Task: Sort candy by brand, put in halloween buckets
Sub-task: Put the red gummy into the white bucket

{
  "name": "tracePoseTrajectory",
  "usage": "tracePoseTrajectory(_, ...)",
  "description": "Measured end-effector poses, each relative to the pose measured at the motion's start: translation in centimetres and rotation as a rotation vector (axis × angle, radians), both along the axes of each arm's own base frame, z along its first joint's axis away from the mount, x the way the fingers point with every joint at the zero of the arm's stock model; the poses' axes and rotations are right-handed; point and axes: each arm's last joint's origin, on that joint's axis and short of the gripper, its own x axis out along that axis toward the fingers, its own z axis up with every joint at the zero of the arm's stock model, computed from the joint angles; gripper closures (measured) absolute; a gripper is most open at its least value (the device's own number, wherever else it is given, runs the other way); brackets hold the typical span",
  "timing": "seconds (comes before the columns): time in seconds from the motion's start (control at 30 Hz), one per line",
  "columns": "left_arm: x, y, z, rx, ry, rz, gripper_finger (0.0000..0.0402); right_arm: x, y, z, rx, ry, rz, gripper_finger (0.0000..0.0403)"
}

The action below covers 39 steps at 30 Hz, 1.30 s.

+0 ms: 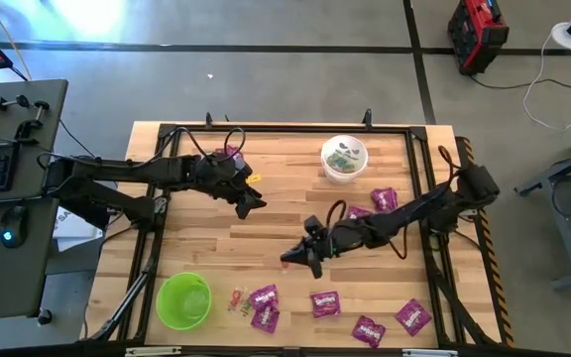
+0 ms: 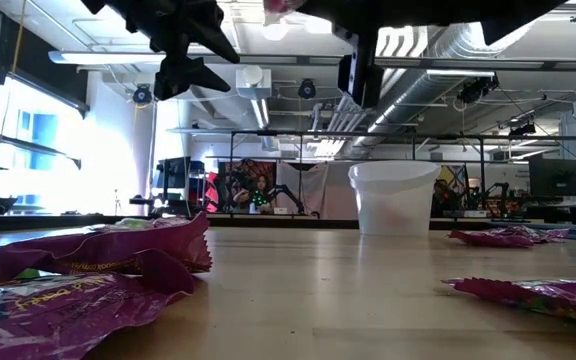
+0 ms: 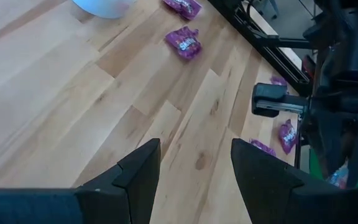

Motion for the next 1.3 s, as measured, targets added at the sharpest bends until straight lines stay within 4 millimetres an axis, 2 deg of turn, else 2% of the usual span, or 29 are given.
tracePoseTrajectory(0.1, 0.0, 0.0, 0.0, 0.001, 0.0, 0.0, 0.0216, 0.0, -0.7, 0.6, 0.002, -0.012, -0.018, 0.0402)
tracePoseTrajectory(0.23, 0.0, 0.1, 0.0, 0.012, 0.0, -0.005, 0.0216, -0.8, -3.3, 3.7, -0.059, -0.092, -0.091, 0.0402)
tracePoseTrajectory(0.37, 0.0, 0.1, 0.0, 0.037, -0.002, -0.039, 0.0216, -3.2, -7.1, 6.5, -0.181, -0.032, -0.29, 0.0402)
tracePoseTrajectory(0.47, 0.0, 0.0, 0.0, 0.062, -0.006, -0.081, 0.0216, -5.6, -9.9, 7.5, -0.266, 0.094, -0.487, 0.0402)
tracePoseTrajectory(0.6, 0.1, 0.0, 0.2, 0.127, -0.031, -0.121, 0.0216, -7.9, -13.1, 7.1, -0.326, 0.286, -0.709, 0.0401)
tracePoseTrajectory(0.73, 0.6, 0.1, 0.9, 0.191, -0.114, -0.137, 0.0216, -8.7, -16.3, 6.3, -0.295, 0.39, -0.86, 0.0395)
tracePoseTrajectory(0.9, 0.9, 0.7, 1.6, 0.232, -0.19, -0.089, 0.0216, -9.6, -19.5, 5.6, -0.29, 0.472, -0.946, 0.0392)
tracePoseTrajectory(1.0, 0.9, 1.4, 1.7, 0.241, -0.193, -0.031, 0.0216, -10.0, -21.2, 4.8, -0.232, 0.537, -0.898, 0.038)
tracePoseTrajectory(1.17, 0.7, 2.8, 1.8, 0.207, -0.198, 0.11, 0.0216, -10.4, -22.6, 3.8, -0.225, 0.607, -0.745, 0.0305)
tracePoseTrajectory(1.3, 0.5, 4.3, 2.4, 0.182, -0.226, 0.216, 0.0216, -10.8, -23.5, 3.8, -0.283, 0.622, -0.744, 0.0224)
